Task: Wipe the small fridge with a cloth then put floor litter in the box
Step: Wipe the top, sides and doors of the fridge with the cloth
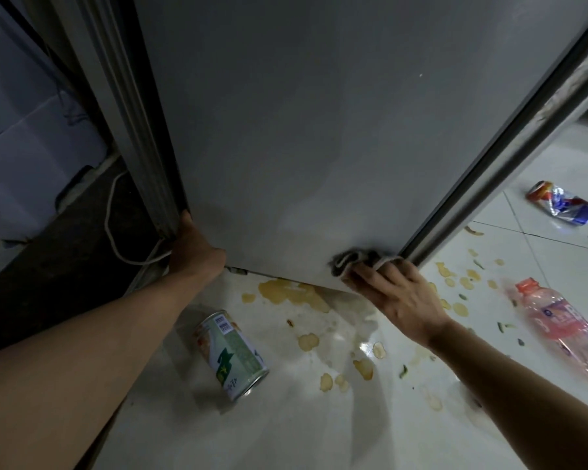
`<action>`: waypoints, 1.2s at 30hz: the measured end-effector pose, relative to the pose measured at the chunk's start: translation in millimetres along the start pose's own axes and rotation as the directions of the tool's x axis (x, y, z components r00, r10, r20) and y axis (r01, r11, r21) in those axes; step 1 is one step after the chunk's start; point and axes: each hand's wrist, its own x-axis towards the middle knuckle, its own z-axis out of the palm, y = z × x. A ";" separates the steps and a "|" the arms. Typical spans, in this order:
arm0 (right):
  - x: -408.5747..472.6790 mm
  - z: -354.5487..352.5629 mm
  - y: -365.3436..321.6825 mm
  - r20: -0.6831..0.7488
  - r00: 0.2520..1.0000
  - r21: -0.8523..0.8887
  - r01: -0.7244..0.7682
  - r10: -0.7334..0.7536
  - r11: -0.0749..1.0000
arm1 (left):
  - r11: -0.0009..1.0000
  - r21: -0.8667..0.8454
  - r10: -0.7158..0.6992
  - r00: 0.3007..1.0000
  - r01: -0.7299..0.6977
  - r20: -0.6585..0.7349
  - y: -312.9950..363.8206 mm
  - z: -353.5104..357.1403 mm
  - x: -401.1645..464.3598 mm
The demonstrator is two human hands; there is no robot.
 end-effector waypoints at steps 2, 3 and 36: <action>0.8 -15.5 7.8 -0.077 0.987 0.055 -0.134 0.138 0.989 | 1.000 0.007 0.004 1.000 -0.003 -0.013 1.7 -0.6 -1.2; -0.3 -22.2 12.4 -0.113 0.973 0.084 -0.195 0.203 0.977 | 1.000 0.016 0.001 1.000 0.000 -0.018 2.0 -1.3 -1.5; 58.1 -43.5 -64.1 0.749 0.519 0.524 -0.844 0.413 0.111 | 0.974 -0.225 0.078 0.983 -0.040 0.165 -32.8 -26.1 13.9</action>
